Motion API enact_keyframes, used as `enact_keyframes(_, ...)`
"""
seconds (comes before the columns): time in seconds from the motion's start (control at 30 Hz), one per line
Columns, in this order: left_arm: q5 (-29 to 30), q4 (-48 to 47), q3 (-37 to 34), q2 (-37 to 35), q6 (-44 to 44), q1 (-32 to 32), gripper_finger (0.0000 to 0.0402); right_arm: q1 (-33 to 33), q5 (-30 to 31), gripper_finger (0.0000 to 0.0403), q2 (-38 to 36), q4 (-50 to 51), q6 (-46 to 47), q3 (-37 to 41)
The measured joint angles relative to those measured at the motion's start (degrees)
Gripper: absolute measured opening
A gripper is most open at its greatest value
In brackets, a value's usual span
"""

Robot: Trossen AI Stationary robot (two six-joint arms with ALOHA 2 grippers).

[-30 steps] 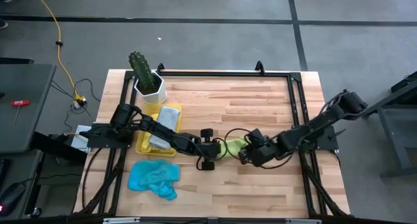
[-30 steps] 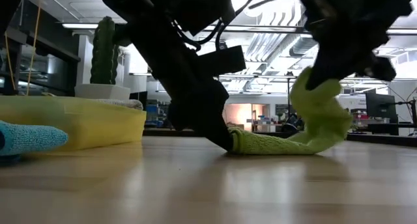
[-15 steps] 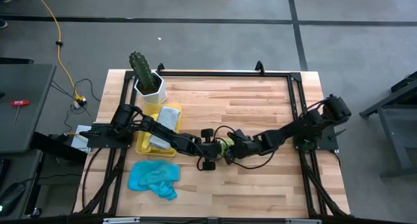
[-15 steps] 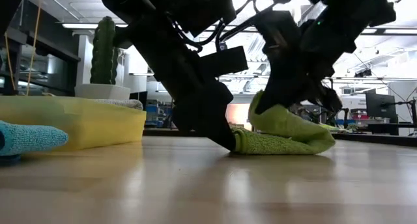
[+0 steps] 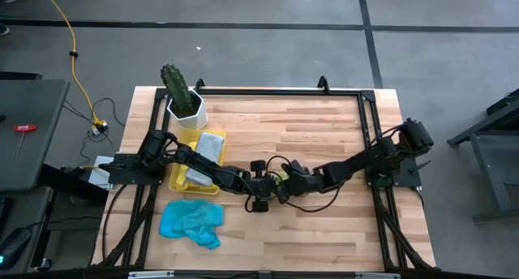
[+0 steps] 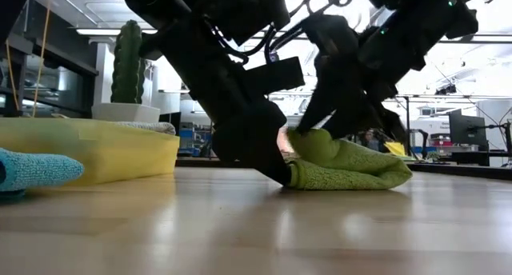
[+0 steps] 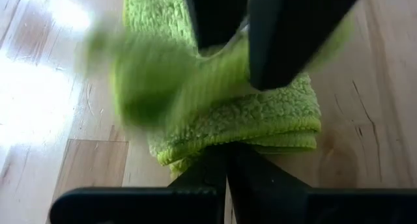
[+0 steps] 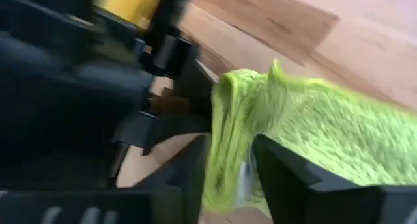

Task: Fold microfiber towels
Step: Fold the green microfiber towel

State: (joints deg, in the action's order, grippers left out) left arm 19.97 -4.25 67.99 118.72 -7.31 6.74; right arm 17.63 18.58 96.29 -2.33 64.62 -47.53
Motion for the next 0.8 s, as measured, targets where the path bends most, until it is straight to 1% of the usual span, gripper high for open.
enact_keyframes(0.17,-0.07,-2.56,-0.12,-1.44,0.04,-0.04,0.0000,0.00,0.57,0.0184,-1.95,0.57,-6.47,0.00)
enact_keyframes(0.27,-0.04,-6.11,-0.26,-3.75,0.42,0.11,0.0000,0.00,1.19,0.0205,-4.25,5.30,-8.93,-0.02)
enact_keyframes(0.33,0.36,-8.90,-0.17,-5.69,-0.05,0.30,0.0000,0.07,2.81,0.0211,-5.75,9.82,-9.40,0.00)
enact_keyframes(0.4,1.35,-11.70,-0.14,-7.11,-0.80,0.71,0.0000,0.50,4.79,0.0212,-7.16,14.44,-10.01,0.02)
enact_keyframes(0.5,1.73,-13.39,-0.24,-9.02,-1.00,1.80,0.0000,1.32,7.58,0.0208,-7.95,16.93,-13.18,0.00)
enact_keyframes(0.67,2.06,-12.37,-0.12,-12.19,0.00,4.03,0.0000,3.75,12.19,0.0189,-6.97,16.33,-16.90,0.09)
enact_keyframes(0.8,4.84,-10.21,-0.09,-13.27,1.11,4.49,0.0000,5.32,16.70,0.0169,-5.34,11.13,-17.02,3.14)
